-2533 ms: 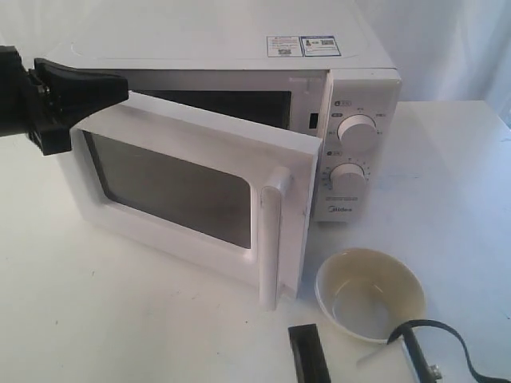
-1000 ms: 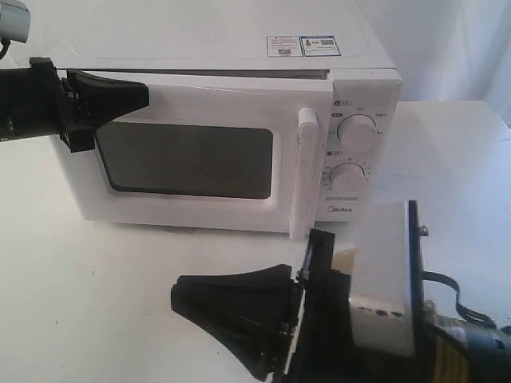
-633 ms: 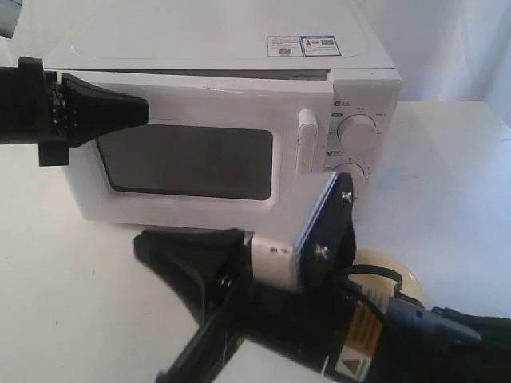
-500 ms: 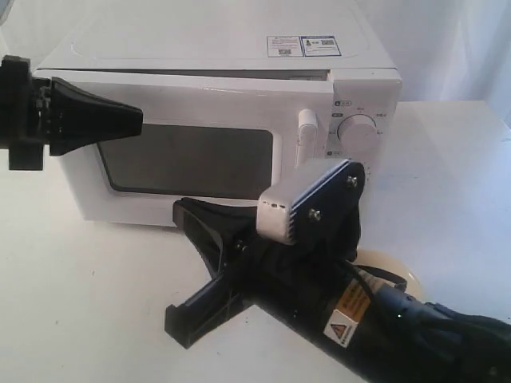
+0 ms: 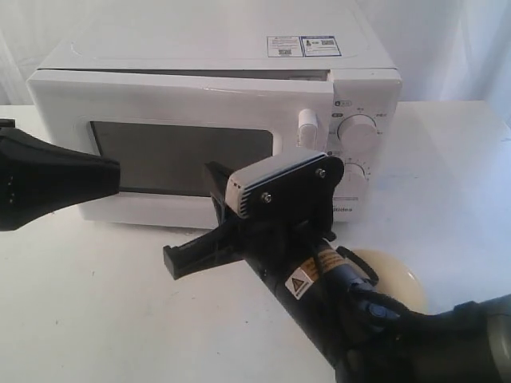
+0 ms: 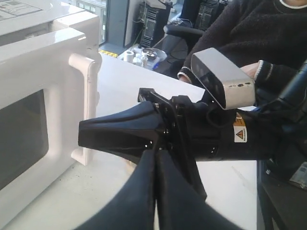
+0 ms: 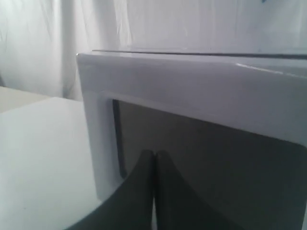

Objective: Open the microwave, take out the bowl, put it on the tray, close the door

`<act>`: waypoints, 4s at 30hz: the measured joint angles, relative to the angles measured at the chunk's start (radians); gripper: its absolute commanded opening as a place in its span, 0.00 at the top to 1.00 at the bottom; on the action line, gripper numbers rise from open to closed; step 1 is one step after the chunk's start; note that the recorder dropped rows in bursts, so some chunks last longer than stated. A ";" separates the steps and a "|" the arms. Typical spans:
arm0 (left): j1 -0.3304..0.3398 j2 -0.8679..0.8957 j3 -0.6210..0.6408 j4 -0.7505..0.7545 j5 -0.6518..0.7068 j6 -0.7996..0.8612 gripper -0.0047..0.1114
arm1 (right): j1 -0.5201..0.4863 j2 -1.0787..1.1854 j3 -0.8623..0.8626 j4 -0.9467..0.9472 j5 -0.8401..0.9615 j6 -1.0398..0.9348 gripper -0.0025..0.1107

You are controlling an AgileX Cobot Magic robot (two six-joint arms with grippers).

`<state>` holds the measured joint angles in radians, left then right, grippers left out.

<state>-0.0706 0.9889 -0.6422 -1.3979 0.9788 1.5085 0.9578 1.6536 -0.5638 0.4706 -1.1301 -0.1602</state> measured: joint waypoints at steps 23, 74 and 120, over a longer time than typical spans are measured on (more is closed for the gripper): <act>0.000 -0.016 0.020 -0.058 -0.058 0.016 0.96 | -0.121 0.214 -0.281 0.282 -0.080 -0.233 0.98; 0.000 -0.016 0.020 -0.066 -0.060 0.016 0.96 | -0.001 0.019 -0.132 0.317 -0.083 -0.251 0.98; 0.000 -0.016 0.020 -0.066 -0.060 0.016 0.96 | -0.698 -1.233 0.294 0.564 1.130 -0.608 0.98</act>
<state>-0.0706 0.9725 -0.6225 -1.4639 0.9191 1.5241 0.2596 0.4207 -0.2700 1.0344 0.0000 -0.7686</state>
